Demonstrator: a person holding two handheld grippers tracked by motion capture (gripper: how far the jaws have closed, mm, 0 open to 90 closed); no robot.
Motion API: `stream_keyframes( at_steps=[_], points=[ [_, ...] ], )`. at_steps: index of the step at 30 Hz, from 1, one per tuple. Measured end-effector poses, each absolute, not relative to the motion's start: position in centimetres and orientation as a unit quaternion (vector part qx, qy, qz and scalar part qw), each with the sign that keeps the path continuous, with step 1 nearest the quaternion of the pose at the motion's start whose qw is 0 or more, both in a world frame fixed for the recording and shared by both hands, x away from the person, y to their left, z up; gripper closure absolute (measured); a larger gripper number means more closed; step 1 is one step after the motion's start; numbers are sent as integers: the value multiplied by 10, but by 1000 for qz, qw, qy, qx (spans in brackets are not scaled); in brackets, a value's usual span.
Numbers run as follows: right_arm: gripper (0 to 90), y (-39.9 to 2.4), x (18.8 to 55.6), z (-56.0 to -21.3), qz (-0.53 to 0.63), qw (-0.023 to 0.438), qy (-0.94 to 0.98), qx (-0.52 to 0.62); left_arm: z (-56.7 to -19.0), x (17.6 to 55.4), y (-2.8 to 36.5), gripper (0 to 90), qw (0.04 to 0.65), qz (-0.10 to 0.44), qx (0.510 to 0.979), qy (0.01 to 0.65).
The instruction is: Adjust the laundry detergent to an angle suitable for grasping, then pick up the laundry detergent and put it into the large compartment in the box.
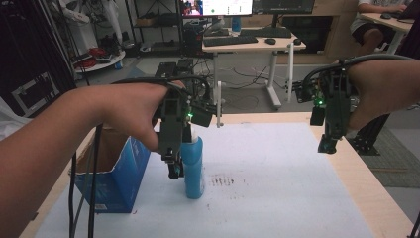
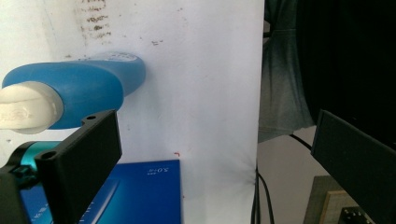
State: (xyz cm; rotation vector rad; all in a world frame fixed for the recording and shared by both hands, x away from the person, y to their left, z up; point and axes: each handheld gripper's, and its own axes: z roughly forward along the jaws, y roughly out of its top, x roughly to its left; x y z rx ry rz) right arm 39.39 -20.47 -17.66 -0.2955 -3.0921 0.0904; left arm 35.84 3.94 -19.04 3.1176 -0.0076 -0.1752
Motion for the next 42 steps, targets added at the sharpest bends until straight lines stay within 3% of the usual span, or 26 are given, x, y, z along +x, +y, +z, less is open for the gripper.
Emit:
stream_keyframes(
  at_steps=[42],
  points=[
    [120, -209, 392, -185, 29, 21, -995, -94, -195, 360, 31, 17, 5, -56, 998, 0]
  ],
)
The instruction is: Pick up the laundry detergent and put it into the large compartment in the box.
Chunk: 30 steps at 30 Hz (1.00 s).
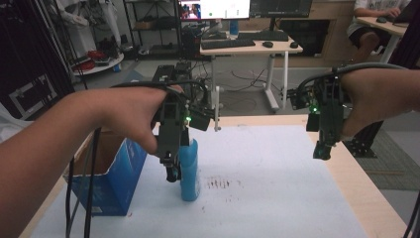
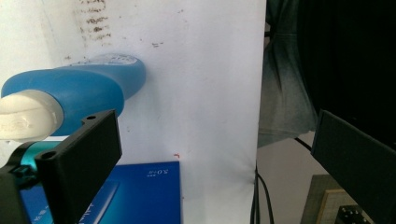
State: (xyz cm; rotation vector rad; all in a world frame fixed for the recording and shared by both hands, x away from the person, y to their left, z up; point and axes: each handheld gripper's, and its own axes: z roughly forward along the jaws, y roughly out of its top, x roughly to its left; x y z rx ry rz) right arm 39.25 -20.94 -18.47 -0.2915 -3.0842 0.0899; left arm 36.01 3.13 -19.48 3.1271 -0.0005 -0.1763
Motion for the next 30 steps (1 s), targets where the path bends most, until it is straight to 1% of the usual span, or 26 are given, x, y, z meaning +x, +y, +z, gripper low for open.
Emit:
stream_keyframes(
  at_steps=[11, 15, 18, 21, 25, 28, 30],
  points=[
    [120, -207, 384, -186, 36, 22, -995, -87, -200, 350, 30, 17, 11, -52, 999, 10],
    [120, -208, 381, -188, 35, 21, -995, -85, -203, 348, 29, 17, 8, -47, 999, 26],
    [120, -208, 378, -190, 33, 22, -996, -85, -203, 350, 30, 17, 10, -35, 998, 57],
    [120, -207, 377, -189, 32, 18, -996, -86, -202, 351, 31, 17, 13, -41, 994, 96],
    [120, -205, 376, -187, 29, 18, -996, -84, -199, 352, 31, 17, 17, -26, 990, 141],
    [120, -204, 376, -186, 30, 18, -996, -82, -198, 354, 34, 17, 22, -17, 982, 186],
    [120, -203, 376, -186, 29, 18, -996, -84, -198, 357, 37, 17, 25, -24, 974, 222]
  ],
)
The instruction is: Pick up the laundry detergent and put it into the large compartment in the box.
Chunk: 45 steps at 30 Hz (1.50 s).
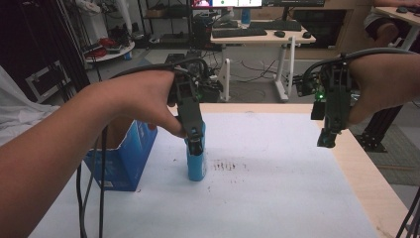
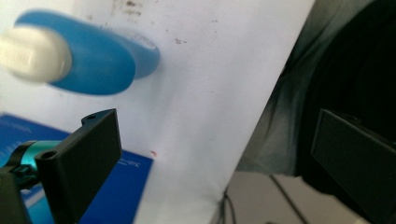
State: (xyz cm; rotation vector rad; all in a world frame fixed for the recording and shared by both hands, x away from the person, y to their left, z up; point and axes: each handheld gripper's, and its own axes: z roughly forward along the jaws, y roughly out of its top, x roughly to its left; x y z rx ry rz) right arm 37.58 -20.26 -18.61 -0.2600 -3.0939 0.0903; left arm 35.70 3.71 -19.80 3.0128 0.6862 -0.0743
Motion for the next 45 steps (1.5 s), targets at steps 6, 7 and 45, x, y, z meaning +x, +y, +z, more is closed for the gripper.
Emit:
stream_keyframes(
  at_steps=[6, 7, 45],
  points=[
    [120, -201, 377, -188, 34, 19, -996, -84, -203, 364, 45, 17, 42, -35, 952, 300],
    [120, -201, 377, -188, 34, 20, -995, -87, -204, 365, 46, 17, 45, -35, 948, 312],
    [120, -196, 379, -193, 38, 21, -996, -77, -238, 403, 56, 17, 87, 9, 854, 513]
  ],
)
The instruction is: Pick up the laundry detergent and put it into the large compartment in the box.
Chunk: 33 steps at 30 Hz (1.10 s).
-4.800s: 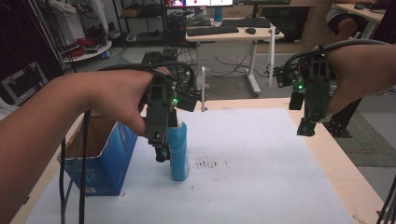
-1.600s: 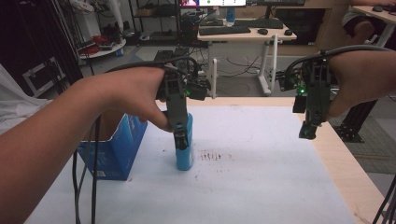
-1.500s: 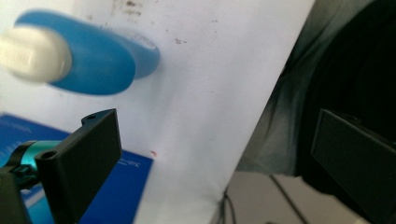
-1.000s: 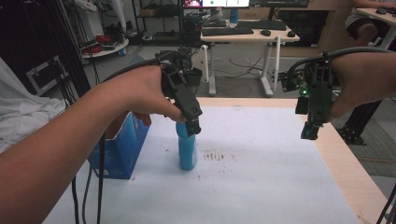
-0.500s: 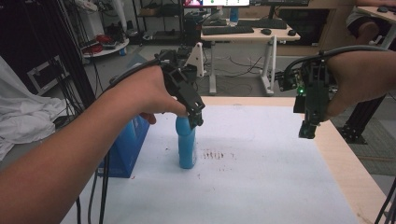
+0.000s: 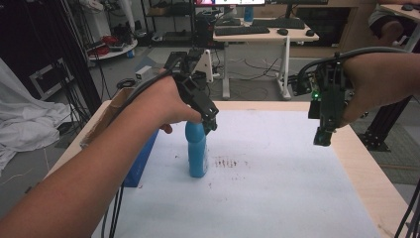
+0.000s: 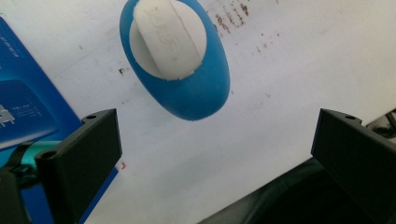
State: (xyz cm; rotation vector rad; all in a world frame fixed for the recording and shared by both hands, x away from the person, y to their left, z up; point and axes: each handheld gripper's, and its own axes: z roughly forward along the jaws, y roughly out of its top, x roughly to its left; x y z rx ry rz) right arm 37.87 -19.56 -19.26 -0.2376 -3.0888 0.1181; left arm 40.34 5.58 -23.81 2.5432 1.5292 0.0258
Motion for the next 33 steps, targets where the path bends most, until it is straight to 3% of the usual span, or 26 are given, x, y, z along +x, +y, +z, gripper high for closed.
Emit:
stream_keyframes(
  at_steps=[11, 15, 33],
  points=[
    [120, -193, 380, -199, 40, 27, -996, -73, -256, 417, 52, 17, 89, 15, 833, 546],
    [120, -192, 381, -199, 37, 26, -997, -70, -260, 420, 50, 17, 74, 44, 825, 559],
    [120, -190, 387, -211, 39, 33, -997, -57, -288, 431, 45, 17, 88, 36, 792, 603]
  ],
)
